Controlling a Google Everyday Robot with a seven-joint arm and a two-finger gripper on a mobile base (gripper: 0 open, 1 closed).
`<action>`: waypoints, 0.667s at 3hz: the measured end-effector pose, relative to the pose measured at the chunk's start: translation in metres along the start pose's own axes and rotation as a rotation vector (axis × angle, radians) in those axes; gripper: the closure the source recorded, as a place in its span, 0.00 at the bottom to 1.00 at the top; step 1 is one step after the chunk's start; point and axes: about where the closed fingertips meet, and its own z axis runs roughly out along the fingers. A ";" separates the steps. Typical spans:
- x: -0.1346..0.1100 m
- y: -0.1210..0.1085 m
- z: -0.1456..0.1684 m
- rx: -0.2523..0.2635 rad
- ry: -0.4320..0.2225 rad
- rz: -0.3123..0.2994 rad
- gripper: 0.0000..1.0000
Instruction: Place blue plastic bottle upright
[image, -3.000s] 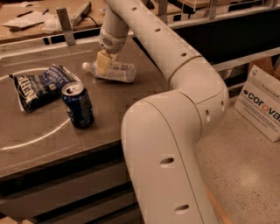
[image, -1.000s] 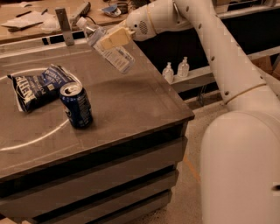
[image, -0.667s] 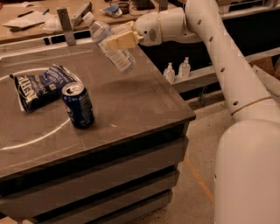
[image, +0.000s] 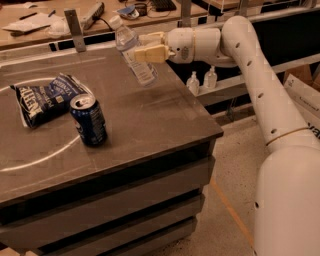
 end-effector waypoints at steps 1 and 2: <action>0.010 -0.004 0.003 -0.014 -0.083 0.018 1.00; 0.015 -0.005 0.007 -0.025 -0.121 0.033 1.00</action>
Offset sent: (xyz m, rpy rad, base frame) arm 0.0085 0.0038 -0.0236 0.1655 0.0441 0.0302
